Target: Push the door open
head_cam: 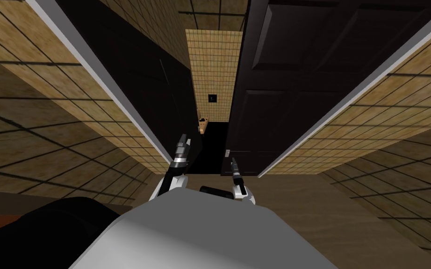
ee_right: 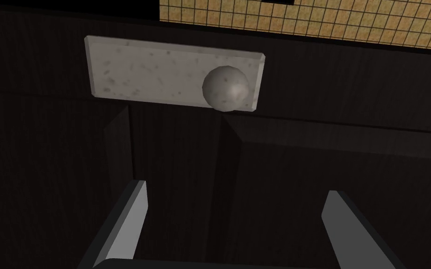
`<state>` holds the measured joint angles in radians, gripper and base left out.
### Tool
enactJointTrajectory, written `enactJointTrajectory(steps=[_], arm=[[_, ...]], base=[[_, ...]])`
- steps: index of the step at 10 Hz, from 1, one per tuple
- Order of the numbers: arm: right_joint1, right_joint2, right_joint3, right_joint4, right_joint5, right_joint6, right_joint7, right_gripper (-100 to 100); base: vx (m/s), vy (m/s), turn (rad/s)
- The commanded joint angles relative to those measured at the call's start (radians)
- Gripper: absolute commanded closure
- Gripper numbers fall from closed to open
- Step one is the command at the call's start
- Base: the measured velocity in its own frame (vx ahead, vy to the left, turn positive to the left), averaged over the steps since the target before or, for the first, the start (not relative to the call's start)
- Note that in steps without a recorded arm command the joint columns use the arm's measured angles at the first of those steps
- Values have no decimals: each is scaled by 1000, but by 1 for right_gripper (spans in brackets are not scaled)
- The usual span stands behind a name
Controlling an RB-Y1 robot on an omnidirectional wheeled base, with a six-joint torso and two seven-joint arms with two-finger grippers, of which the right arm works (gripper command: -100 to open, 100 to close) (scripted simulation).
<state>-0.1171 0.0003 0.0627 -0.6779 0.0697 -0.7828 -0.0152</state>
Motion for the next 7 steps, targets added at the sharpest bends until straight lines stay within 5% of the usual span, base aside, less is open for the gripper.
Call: enactJointTrajectory(steps=[1,4,7], arm=[[7,-17,0,-22,0,17,-1,-100],[2,-12,-6,-16,-4,18,0,-100],[-2,39,-11,-11,-8,19,1,-100]], base=[[147,15,13],[192,32,27],[178,33,15]])
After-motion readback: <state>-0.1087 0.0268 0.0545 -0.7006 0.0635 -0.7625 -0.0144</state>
